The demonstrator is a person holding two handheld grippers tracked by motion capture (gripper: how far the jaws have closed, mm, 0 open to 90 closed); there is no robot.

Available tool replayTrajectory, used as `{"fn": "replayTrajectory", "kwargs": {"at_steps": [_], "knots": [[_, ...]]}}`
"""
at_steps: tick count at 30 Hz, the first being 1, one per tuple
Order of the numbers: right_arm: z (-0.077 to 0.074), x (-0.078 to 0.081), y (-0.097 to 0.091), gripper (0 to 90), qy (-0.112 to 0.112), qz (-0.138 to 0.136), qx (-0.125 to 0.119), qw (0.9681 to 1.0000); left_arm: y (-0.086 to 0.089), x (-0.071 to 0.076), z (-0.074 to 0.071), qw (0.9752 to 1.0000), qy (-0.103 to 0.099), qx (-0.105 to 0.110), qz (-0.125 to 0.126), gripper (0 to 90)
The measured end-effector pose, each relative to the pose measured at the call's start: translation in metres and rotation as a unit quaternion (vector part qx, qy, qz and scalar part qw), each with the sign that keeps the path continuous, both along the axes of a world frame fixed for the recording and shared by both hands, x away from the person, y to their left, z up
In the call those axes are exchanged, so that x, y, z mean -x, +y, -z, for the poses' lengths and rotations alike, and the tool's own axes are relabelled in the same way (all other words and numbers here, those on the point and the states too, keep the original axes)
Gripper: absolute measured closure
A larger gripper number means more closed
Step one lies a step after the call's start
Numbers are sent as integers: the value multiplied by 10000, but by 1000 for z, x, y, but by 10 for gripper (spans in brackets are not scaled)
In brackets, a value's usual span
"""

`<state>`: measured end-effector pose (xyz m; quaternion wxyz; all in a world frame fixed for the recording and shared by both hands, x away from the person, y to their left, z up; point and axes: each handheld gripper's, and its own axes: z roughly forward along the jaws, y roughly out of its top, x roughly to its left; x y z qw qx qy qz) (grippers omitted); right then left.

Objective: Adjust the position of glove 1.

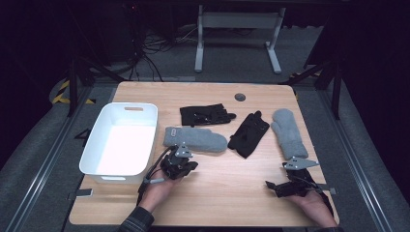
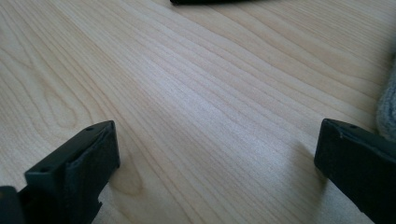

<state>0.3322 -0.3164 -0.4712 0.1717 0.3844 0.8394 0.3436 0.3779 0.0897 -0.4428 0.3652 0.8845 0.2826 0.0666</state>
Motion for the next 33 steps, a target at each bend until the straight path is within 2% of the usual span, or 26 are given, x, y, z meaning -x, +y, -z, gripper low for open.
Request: {"fn": "replayTrajectory", "kwargs": {"at_steps": [3, 5, 9, 11, 16, 19, 21, 23, 25, 28, 33], "knots": [[0, 0, 0, 5, 0, 0, 1, 10000, -3, -3, -3, 9999, -55, 50, -94, 899], [0, 0, 0, 5, -2, -5, 1, 10000, -6, -6, -5, 9999, -81, -57, -137, 898], [0, 0, 0, 5, -3, -15, 5, 10000, -8, -13, -9, 9996, -145, 4, -248, 898], [0, 0, 0, 5, -2, -16, 4, 10000, -8, -19, -10, 9995, -116, 50, -297, 899], [0, 0, 0, 5, -2, -22, 5, 10000, -13, -32, -12, 9986, -258, 34, -453, 899], [0, 0, 0, 5, -2, -27, 5, 10000, -16, -39, -11, 9981, -267, -98, -540, 899], [0, 0, 0, 5, -3, -32, 6, 10000, -16, -43, -11, 9979, -282, -56, -587, 899], [0, 0, 0, 5, -2, -32, 7, 10000, -18, -46, -12, 9972, -386, -100, -635, 899], [0, 0, 0, 6, -3, -34, 7, 10000, -18, -49, -12, 9968, -390, -58, -694, 899], [0, 0, 0, 5, -4, -36, 8, 10000, -18, -55, -13, 9962, -390, -132, -762, 899], [0, 0, 0, 5, -3, -36, 6, 10000, -18, -67, -15, 9950, -417, -10, -905, 899]]}}
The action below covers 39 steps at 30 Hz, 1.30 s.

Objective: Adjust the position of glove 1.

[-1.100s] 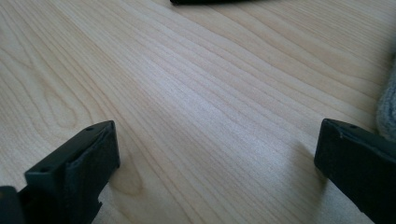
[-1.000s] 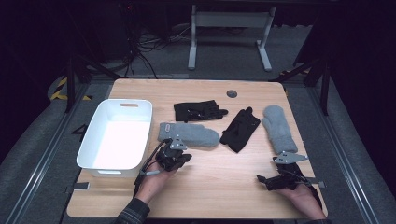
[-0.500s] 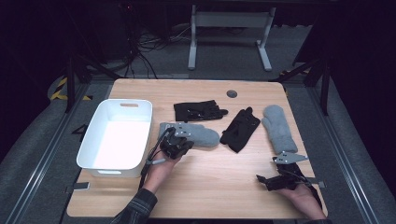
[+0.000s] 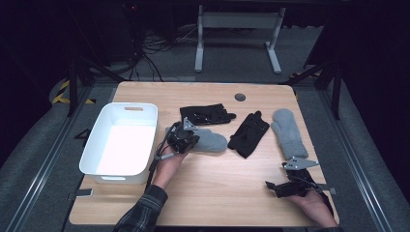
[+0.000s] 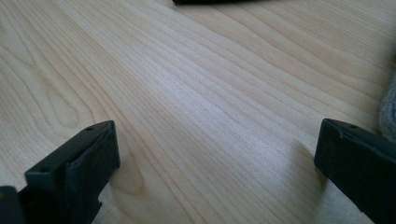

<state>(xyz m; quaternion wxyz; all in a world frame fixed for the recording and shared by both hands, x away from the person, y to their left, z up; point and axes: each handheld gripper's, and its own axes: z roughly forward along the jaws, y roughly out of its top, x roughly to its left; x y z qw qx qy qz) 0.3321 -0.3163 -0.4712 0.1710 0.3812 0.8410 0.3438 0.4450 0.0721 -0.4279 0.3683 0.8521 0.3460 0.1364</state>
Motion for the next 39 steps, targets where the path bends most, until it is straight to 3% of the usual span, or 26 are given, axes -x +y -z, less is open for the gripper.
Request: {"fn": "replayTrajectory", "kwargs": {"at_steps": [7, 13, 17, 22, 27, 39], "knots": [[0, 0, 0, 6, -2, -6, 2, 10000, 0, -12, 19, 9992, 303, -222, -100, 900], [0, 0, 0, 5, 0, -17, 1, 10000, -1, -8, 21, 9981, 461, -418, -15, 900], [0, 0, 0, 5, 1, -17, 1, 10000, -4, -1, 22, 9977, 432, -528, 44, 900], [0, 0, 0, 5, 1, -16, 1, 10000, -4, 1, 21, 9975, 463, -517, 100, 900], [0, 0, 0, 5, -1, -17, 3, 10000, -5, 1, 21, 9965, 631, -487, 254, 900], [0, 0, 0, 5, 0, -16, 1, 10000, -16, 28, 20, 9932, 840, -389, 712, 900]]}}
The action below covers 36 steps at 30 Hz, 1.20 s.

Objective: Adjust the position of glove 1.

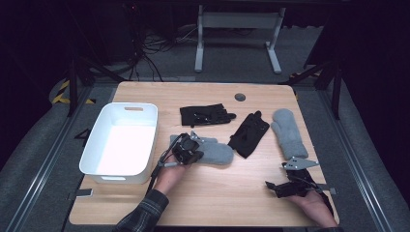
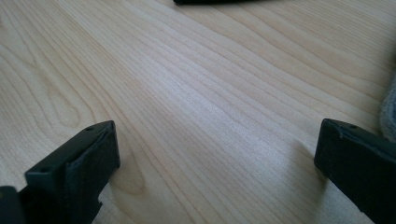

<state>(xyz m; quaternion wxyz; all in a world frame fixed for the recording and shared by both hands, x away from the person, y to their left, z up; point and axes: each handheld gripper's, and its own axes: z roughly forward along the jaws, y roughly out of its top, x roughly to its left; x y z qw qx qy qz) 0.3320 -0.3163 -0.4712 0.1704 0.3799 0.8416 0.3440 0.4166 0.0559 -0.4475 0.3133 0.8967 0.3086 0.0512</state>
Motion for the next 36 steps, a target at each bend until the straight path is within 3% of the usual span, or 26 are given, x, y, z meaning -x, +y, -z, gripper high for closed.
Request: {"fn": "replayTrajectory", "kwargs": {"at_steps": [8, 11, 17, 21, 27, 29, 33, 36], "knots": [[0, 0, 0, 5, -3, -12, 1, 10000, -21, 27, -1, 9991, 49, 107, 408, 900], [0, 0, 0, 5, -3, -23, 4, 10000, -28, 31, -1, 9982, 70, 122, 579, 900], [0, 0, 0, 5, 0, -27, 3, 10000, -29, 34, -10, 9974, 15, 308, 649, 900], [0, 0, 0, 5, -5, -36, 4, 10000, -16, 29, -27, 9974, -166, 467, 526, 900], [0, 0, 0, 5, -5, -36, 3, 10000, 6, 9, -37, 9977, -349, 571, 94, 900], [0, 0, 0, 5, 0, -33, 2, 10000, 12, 0, -38, 9982, -381, 456, -55, 900], [0, 0, 0, 6, -5, -36, 3, 10000, 20, -16, -34, 9974, -359, 497, -389, 900], [0, 0, 0, 5, -2, -34, 3, 10000, 20, -23, -24, 9978, -342, 169, -538, 900]]}}
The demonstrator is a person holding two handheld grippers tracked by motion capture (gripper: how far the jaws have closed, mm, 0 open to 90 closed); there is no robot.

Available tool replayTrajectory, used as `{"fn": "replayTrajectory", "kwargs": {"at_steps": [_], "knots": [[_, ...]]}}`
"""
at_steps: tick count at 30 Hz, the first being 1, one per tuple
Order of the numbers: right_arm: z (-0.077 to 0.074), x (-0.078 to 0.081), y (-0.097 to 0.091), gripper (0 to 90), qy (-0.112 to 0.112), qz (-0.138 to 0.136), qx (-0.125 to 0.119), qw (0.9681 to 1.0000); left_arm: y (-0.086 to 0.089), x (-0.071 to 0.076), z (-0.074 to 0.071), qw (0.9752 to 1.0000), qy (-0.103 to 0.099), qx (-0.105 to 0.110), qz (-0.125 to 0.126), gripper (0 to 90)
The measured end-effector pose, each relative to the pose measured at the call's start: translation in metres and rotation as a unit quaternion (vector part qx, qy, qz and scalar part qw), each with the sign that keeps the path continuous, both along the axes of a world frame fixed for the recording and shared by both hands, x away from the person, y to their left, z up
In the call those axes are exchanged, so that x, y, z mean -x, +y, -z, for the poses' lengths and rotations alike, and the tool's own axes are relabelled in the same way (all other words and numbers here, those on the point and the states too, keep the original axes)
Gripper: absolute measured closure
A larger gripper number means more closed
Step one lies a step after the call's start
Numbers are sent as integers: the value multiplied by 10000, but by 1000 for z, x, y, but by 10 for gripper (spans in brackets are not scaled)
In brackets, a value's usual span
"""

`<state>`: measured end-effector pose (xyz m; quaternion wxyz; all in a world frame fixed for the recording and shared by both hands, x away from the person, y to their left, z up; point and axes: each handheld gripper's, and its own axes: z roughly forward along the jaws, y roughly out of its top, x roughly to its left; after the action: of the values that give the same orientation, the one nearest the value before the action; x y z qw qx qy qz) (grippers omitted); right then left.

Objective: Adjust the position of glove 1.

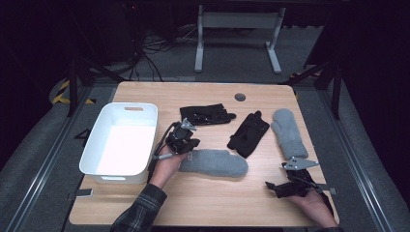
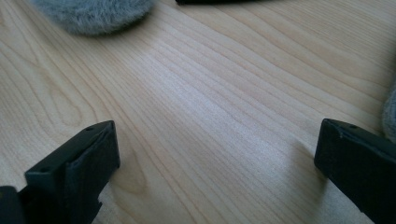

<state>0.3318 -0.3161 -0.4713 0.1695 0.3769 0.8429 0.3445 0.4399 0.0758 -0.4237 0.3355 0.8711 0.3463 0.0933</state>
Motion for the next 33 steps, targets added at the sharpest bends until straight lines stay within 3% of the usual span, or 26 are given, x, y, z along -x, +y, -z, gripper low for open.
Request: {"fn": "replayTrajectory", "kwargs": {"at_steps": [4, 14, 25, 33], "knots": [[0, 0, 0, 5, -2, -2, -1, 10000, 1, -6, 11, 9994, 162, -270, -123, 900], [0, 0, 0, 5, -3, -8, 0, 10000, 3, 7, 18, 9984, 302, -459, 95, 900], [0, 0, 0, 5, -2, -9, 0, 10000, 0, 32, 17, 9969, 498, -292, 527, 900], [0, 0, 0, 5, 1, -8, 0, 10000, -4, 53, 16, 9933, 673, -93, 934, 900]]}}
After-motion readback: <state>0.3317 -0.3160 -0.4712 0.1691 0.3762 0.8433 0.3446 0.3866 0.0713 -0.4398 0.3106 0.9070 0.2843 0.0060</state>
